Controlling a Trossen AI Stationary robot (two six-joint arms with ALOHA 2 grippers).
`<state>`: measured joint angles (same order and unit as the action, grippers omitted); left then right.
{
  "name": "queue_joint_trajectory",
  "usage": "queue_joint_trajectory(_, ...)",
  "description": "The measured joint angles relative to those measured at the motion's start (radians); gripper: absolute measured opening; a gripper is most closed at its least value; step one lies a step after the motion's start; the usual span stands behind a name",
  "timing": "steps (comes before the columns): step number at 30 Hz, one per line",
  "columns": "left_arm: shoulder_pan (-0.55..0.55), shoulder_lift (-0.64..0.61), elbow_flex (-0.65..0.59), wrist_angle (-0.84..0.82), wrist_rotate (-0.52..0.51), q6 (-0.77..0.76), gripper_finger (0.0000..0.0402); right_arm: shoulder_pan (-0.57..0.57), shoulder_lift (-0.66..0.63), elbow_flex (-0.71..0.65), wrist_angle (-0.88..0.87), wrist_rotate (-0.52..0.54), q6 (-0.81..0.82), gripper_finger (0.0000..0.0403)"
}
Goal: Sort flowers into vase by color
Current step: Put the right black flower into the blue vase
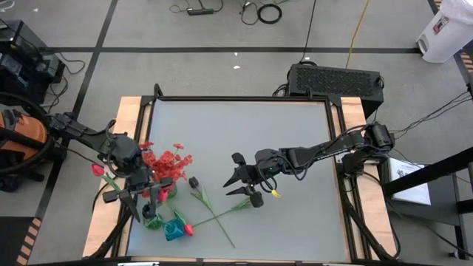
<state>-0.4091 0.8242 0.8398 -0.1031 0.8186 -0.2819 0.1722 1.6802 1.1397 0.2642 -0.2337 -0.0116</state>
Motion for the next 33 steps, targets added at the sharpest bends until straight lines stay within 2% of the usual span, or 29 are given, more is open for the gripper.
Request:
queue_joint_trajectory(7,0.011,-0.034,0.000,-0.194,-0.114,-0.001,0.0187,0.000,0.000,0.000,0.002,0.000,0.000,0.0123)
queue_joint_trajectory(16,0.011,-0.036,0.031,-0.199,-0.115,-0.023,0.0187,0.000,0.000,0.000,0.004,0.000,-0.002,0.0123)
queue_joint_trajectory(23,0.010,-0.052,0.078,-0.228,-0.113,0.061,0.0187,0.000,0.000,0.000,0.004,0.000,-0.001,0.0123)
queue_joint_trajectory(33,0.008,-0.041,0.077,-0.430,-0.168,0.052,0.0187,0.000,0.000,0.000,0.004,0.000,-0.003,0.0123)
